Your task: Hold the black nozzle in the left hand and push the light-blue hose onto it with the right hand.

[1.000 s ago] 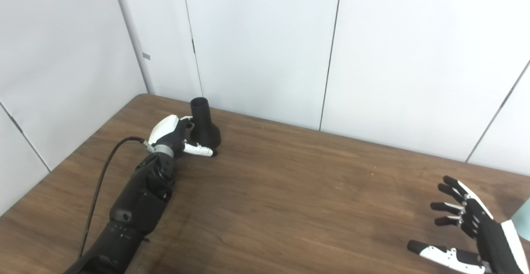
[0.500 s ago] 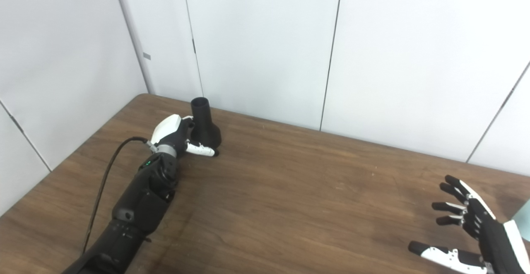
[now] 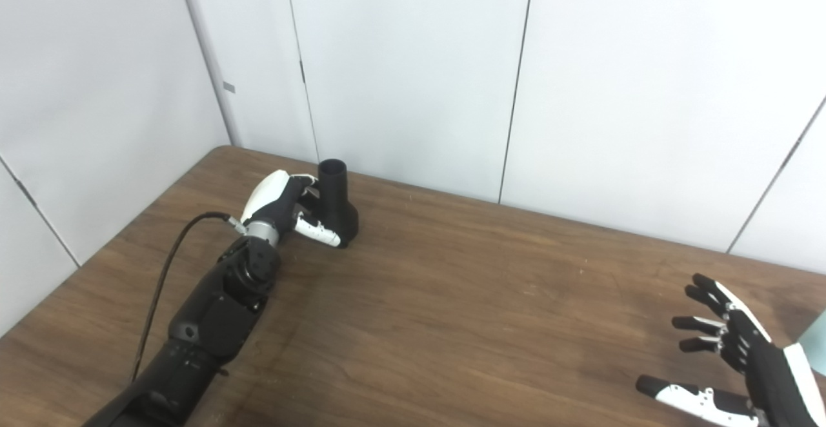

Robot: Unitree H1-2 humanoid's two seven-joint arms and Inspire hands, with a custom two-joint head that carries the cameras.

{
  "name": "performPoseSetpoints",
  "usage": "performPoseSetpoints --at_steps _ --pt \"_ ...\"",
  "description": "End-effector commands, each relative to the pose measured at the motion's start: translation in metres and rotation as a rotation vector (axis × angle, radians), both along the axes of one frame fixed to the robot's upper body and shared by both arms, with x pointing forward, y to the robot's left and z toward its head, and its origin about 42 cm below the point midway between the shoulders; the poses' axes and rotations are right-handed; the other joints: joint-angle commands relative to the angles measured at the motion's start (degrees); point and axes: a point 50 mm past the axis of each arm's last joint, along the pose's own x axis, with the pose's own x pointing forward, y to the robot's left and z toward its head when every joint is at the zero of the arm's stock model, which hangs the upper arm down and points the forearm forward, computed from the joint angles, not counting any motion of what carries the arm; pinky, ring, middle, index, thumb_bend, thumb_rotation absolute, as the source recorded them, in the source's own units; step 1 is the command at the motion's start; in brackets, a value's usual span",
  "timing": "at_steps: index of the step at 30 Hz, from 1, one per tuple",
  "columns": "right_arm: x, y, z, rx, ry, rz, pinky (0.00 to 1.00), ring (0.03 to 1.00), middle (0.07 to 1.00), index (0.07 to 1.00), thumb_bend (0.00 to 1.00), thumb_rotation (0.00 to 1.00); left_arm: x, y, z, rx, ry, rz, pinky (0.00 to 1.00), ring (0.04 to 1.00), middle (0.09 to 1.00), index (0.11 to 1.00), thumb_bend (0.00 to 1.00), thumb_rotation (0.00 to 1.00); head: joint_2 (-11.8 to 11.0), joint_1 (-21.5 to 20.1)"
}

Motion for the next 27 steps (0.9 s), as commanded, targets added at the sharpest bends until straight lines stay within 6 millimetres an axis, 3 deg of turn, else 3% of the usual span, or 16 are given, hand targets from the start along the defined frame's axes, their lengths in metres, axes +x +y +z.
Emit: performPoseSetpoints --at_steps 1,14,23,27 --pt "0.004 -0.002 0.021 -0.02 -0.075 0.015 0.58 0.697 0.859 0.882 0.74 0.19 0.008 0.001 0.019 0.051 -0.057 0.001 0.93 0.616 0.52 0.466 0.53 0.0 0.0 0.1" --pt "0.001 -0.003 0.023 -0.023 -0.08 0.01 0.57 0.689 0.857 0.88 0.72 0.2 0.003 -0.009 0.003 0.045 -0.071 -0.059 0.93 0.601 0.518 0.466 0.52 0.0 -0.4 -0.9" --pt "-0.001 -0.004 0.026 -0.014 -0.089 0.002 0.56 0.674 0.847 0.871 0.73 0.22 0.002 -0.037 -0.005 0.053 -0.036 -0.183 0.96 0.611 0.505 0.475 0.52 0.0 -1.0 -1.6" --pt "0.0 -0.001 0.028 -0.007 -0.097 -0.003 0.55 0.673 0.846 0.867 0.73 0.21 -0.002 -0.064 -0.001 0.048 -0.013 -0.349 0.99 0.621 0.471 0.494 0.53 0.0 -0.7 -3.4"
